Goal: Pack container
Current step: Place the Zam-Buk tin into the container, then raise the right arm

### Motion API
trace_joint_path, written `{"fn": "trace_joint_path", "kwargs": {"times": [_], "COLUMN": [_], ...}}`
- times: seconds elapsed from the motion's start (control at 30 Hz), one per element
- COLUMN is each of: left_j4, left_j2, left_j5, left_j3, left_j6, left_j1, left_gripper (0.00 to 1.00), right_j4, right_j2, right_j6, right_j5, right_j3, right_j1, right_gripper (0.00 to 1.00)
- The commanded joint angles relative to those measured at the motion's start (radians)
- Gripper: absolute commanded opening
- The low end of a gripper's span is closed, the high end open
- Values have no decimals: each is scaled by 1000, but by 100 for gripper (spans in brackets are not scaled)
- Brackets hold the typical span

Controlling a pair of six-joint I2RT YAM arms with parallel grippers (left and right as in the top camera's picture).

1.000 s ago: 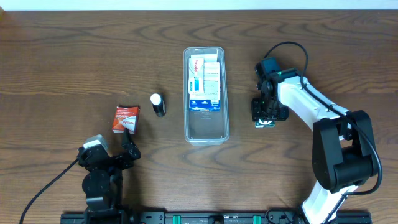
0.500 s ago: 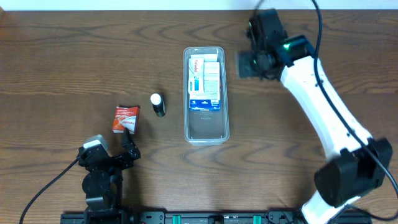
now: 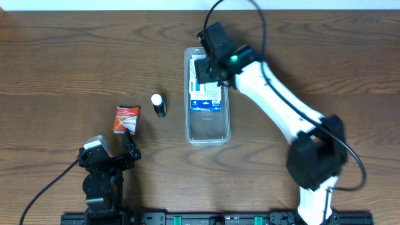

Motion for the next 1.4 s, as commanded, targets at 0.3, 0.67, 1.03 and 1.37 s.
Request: {"fn": "trace_joint_path", "kwargs": {"times": [0.3, 0.67, 1.03, 1.37], "left_j4": [-9, -9, -9, -9], "left_j2": [-1, -1, -1, -1], "left_j5": [10, 10, 10, 10], "left_j3": [-23, -23, -23, -23], "left_j6": [2, 2, 2, 2], "left_j1": [2, 2, 2, 2], "left_gripper": [98, 98, 98, 98], "right_j4": [13, 9, -9, -219], "right_j2": [35, 30, -230, -517], "right_j6": [77, 75, -34, 11], "right_j5": [33, 36, 33, 24], "right_j3": [3, 3, 11, 11], "right_j1": [-6, 4, -66, -385], "right_gripper": [68, 49, 66, 91]}}
